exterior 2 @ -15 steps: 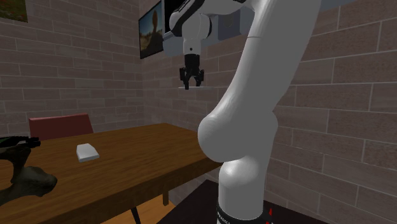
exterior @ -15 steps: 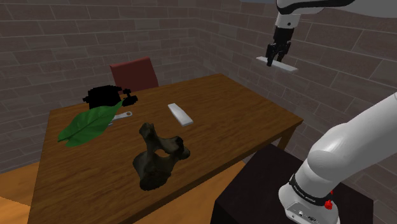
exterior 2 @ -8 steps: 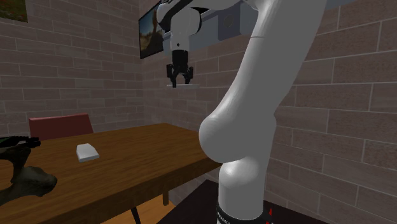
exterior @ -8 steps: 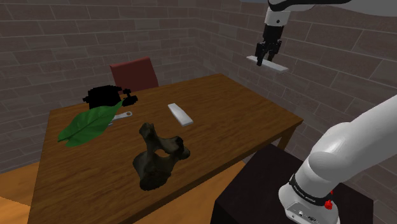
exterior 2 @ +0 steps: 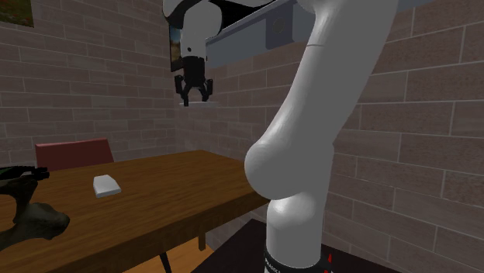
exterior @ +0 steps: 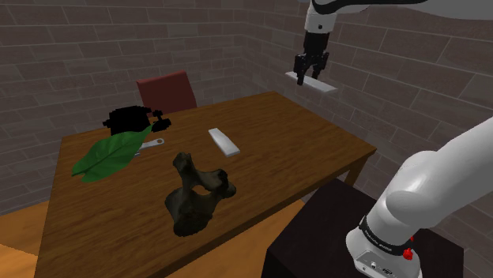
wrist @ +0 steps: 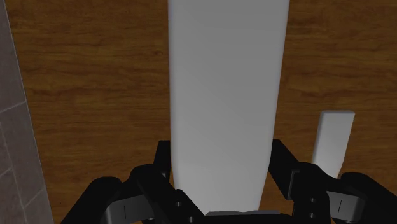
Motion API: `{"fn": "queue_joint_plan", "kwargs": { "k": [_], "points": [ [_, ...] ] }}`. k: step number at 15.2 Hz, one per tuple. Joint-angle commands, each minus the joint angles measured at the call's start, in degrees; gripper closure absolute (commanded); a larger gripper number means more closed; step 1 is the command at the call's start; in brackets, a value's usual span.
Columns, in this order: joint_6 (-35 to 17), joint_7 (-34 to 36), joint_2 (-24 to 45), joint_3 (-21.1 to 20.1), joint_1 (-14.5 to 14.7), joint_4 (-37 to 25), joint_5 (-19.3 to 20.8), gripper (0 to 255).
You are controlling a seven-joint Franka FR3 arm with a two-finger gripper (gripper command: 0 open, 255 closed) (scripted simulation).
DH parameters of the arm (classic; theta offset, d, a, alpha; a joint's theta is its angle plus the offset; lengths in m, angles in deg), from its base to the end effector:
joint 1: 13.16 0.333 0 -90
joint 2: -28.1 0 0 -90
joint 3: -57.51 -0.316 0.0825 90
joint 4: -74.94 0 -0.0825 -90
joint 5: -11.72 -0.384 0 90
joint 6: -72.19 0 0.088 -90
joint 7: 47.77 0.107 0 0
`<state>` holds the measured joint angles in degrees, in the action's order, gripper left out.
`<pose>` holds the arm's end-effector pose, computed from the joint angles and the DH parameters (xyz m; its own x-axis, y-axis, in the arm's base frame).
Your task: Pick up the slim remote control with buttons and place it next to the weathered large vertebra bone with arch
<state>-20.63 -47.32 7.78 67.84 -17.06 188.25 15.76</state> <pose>0.4264 -0.1284 0.6100 0.9710 -0.2389 -0.0081 -0.2388 -0.9710 0.0081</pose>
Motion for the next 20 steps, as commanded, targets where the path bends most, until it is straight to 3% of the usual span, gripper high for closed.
{"fn": "queue_joint_plan", "kwargs": {
  "k": [1,11,20],
  "points": [
    [0.05,2.69,0.52,-1.80,0.98,-0.48,-0.72,255],
    [-0.03,15.73,7.07,-10.41,6.07,-6.66,-3.75,255],
    [1.11,27.09,17.59,-17.10,10.77,-18.29,-4.16,255]
  ]
}}
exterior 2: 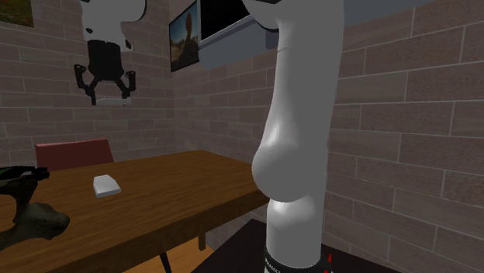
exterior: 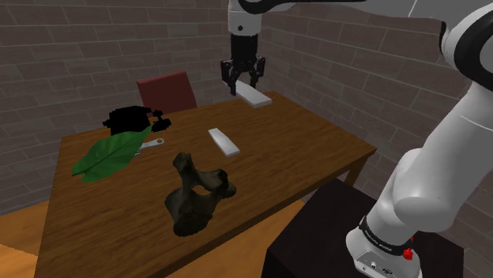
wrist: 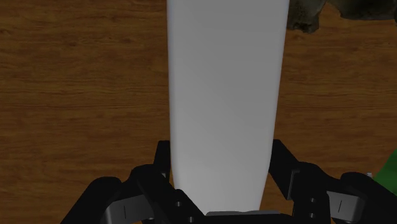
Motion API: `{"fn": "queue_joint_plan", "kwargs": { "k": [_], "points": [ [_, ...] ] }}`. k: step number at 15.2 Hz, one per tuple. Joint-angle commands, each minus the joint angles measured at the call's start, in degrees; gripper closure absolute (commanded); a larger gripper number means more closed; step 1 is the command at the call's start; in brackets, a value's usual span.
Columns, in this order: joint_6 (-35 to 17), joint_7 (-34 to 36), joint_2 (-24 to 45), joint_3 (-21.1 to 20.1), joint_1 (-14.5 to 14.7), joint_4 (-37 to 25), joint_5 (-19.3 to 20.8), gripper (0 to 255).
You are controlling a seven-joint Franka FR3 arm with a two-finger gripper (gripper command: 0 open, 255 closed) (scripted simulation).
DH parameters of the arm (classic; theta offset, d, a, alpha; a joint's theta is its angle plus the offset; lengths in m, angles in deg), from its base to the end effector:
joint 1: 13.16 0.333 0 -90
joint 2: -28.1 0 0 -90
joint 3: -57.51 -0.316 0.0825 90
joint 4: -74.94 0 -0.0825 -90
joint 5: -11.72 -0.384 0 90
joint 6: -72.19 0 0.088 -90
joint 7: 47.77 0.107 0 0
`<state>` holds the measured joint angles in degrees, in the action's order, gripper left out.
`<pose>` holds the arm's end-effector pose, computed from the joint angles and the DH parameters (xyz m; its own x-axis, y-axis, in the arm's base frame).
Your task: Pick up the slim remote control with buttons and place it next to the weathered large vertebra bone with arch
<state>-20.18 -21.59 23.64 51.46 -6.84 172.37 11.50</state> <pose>0.5195 0.1165 0.6088 0.9709 -0.2393 -0.0079 -0.2392 -0.9709 0.0087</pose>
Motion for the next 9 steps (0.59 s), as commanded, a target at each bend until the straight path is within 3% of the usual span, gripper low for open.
{"fn": "queue_joint_plan", "kwargs": {
  "k": [1,9],
  "points": [
    [0.94,2.60,3.17,-1.38,1.13,-4.13,0.24,255],
    [5.17,12.18,17.34,-5.70,6.77,-22.22,2.90,255]
  ]
}}
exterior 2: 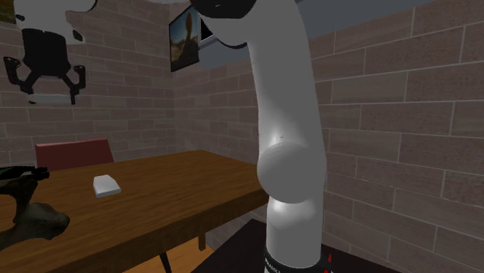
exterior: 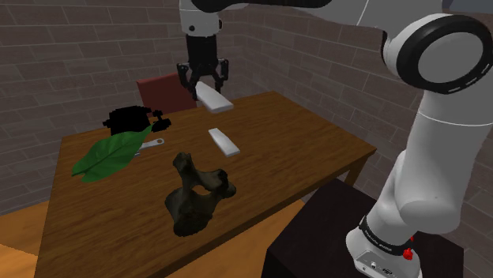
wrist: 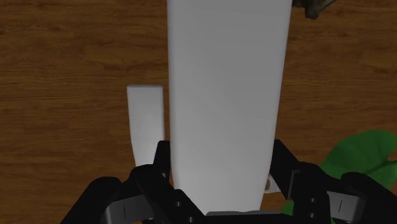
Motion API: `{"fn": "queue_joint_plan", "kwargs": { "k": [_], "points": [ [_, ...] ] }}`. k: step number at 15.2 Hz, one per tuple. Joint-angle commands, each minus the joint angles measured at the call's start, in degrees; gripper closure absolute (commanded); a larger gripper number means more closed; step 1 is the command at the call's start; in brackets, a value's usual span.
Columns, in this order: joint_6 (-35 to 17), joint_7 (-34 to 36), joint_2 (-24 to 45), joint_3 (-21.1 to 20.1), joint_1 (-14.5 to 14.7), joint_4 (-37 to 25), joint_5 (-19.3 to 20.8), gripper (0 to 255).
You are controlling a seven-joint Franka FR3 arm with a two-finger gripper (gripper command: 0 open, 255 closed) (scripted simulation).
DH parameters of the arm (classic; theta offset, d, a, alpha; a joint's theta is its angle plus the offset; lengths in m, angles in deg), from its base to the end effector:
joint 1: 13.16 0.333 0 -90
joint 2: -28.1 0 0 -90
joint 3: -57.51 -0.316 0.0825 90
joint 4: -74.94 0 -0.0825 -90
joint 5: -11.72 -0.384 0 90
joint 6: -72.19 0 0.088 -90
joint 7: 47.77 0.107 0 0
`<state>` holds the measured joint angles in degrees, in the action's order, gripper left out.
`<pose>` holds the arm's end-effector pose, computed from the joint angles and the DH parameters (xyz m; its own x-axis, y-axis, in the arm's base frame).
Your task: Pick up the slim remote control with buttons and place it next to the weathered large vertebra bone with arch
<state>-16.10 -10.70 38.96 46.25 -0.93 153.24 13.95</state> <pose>0.5648 0.2274 0.6095 0.9710 -0.2389 -0.0080 -0.2388 -0.9710 0.0087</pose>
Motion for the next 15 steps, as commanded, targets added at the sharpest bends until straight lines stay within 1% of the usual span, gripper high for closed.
{"fn": "queue_joint_plan", "kwargs": {
  "k": [1,3,5,6,8,9,11,15],
  "points": [
    [1.99,2.41,4.22,-0.88,1.77,-6.14,0.98,255],
    [4.24,4.52,9.09,-1.53,3.80,-13.12,2.17,255],
    [7.36,6.42,14.93,-1.93,6.27,-21.97,3.56,255],
    [9.56,7.24,18.56,-2.01,7.78,-27.76,4.38,255],
    [15.55,8.08,27.22,-1.61,11.18,-42.46,6.02,255],
    [13.12,8.22,25.10,-1.68,10.53,-37.89,5.58,255],
    [9.61,8.39,22.49,-1.91,9.62,-31.73,5.10,255],
    [4.35,8.55,19.42,-2.12,8.51,-23.36,4.50,255]
  ]
}}
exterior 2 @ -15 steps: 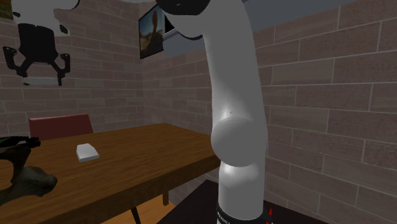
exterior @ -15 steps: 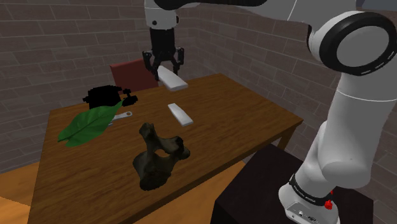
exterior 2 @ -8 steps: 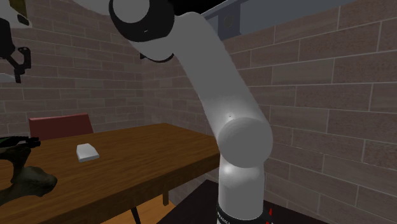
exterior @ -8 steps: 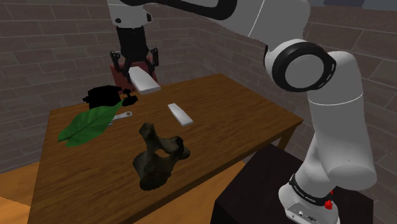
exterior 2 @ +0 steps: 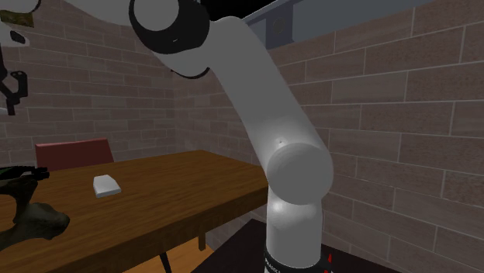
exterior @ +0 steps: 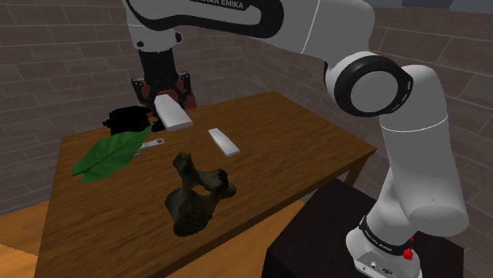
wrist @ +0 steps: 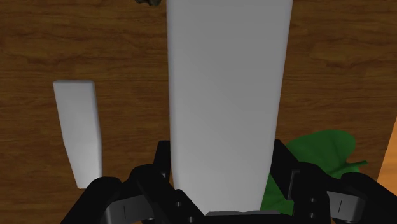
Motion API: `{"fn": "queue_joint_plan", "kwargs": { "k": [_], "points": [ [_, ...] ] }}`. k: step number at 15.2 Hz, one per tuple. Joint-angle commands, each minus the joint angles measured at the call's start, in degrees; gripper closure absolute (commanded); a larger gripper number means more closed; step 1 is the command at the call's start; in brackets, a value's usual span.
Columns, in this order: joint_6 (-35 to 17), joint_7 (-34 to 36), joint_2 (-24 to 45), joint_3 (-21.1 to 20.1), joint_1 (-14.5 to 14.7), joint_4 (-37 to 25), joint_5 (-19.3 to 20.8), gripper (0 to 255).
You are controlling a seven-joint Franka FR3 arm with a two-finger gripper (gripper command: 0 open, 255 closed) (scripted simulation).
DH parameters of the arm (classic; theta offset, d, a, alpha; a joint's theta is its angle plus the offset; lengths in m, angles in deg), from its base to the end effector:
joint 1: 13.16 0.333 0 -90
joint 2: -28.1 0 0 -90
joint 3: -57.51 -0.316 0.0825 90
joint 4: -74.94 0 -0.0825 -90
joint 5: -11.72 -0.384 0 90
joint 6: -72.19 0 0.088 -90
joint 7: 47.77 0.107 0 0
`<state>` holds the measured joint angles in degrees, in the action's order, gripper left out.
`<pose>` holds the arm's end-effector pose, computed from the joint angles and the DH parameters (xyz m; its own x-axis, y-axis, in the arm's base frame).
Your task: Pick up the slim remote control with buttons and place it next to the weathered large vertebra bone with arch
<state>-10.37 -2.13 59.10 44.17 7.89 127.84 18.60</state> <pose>0.6044 0.3336 0.5809 0.9706 -0.2405 -0.0085 -0.2404 -0.9706 0.0088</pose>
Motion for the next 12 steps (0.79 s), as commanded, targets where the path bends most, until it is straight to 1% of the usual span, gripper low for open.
{"fn": "queue_joint_plan", "kwargs": {
  "k": [1,6,12],
  "points": [
    [-2.52,0.00,-1.26,-0.06,-0.51,3.73,-0.25,255],
    [-7.64,0.08,-3.23,-0.12,-1.29,10.83,-0.64,255],
    [-13.02,0.18,-4.47,-0.12,-1.89,17.46,-0.87,255]
  ]
}}
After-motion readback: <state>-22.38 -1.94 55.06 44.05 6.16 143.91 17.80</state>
